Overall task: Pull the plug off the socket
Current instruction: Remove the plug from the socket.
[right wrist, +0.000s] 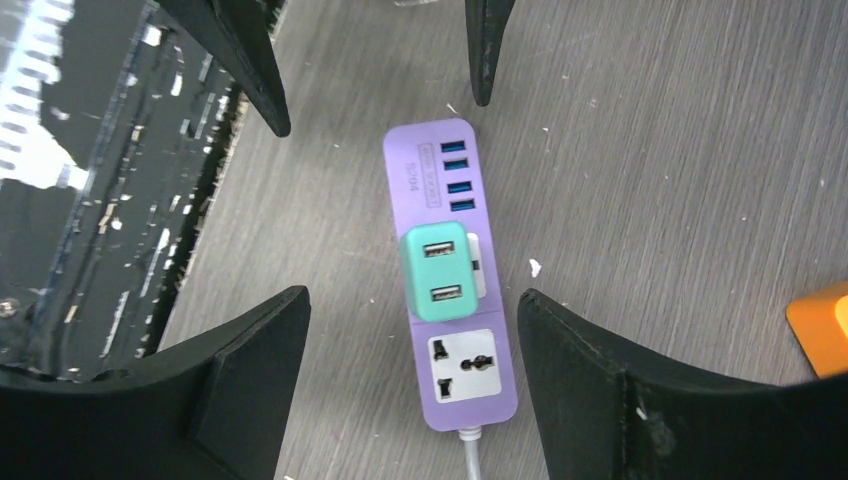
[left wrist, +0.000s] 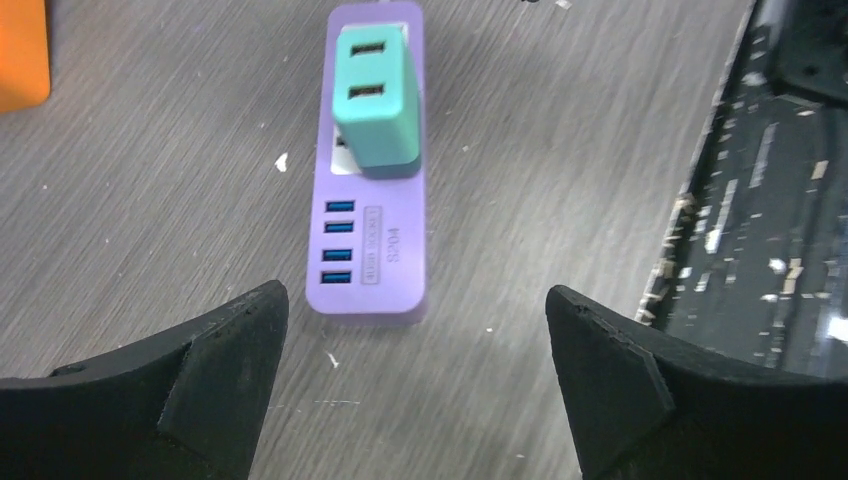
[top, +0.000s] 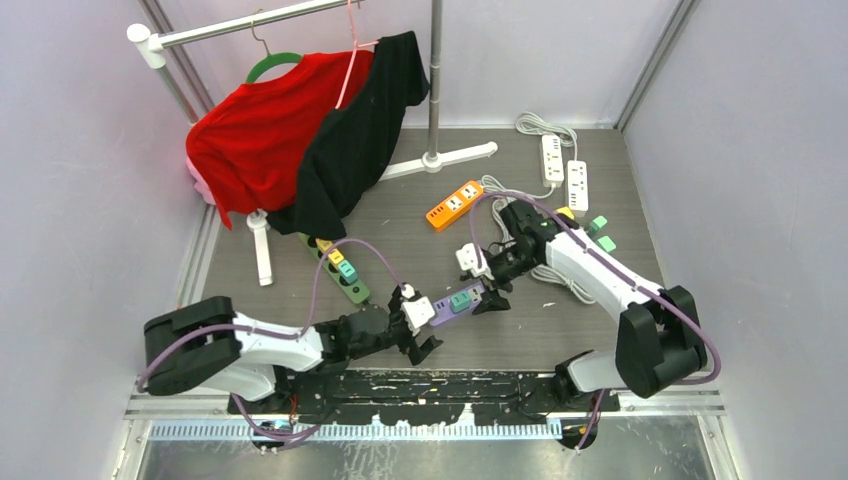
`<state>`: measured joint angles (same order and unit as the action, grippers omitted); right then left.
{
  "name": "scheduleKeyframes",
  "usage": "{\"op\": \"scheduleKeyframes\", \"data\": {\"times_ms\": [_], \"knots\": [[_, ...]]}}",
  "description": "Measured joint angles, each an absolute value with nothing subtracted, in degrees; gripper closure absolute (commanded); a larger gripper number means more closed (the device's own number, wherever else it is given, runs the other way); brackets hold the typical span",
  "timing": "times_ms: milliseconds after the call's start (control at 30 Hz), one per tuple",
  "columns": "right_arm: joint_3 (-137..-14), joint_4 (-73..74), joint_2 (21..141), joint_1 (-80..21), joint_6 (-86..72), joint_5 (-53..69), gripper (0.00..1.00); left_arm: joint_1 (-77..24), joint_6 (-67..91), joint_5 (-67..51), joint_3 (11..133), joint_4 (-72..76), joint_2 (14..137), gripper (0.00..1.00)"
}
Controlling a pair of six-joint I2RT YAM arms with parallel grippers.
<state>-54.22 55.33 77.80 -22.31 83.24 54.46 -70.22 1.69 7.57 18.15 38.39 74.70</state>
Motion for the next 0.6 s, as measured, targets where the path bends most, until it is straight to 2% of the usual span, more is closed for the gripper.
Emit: {"op": "scheduleKeyframes", "data": {"times_ms": [200,367,433,600], "knots": [[-53.4,46.9,82.1,-27.9,76.1,47.5,0.29,-65.8,0.3,5.1,18.7,41.6,82.0,0.0],[-52.7,43.8,84.3,-31.0,73.1,43.4,0.45,-65.1,-0.6,4.9,19.5,44.2,84.8,0.01],[-52.4,43.3,84.4,-31.2,72.5,42.4,0.53,-65.1,-0.6,4.7,19.5,46.6,86.5,0.04],[-52.2,42.5,84.4,-31.2,72.2,41.6,0.7,-65.1,-0.5,3.5,20.7,50.7,92.2,0.21]]}}
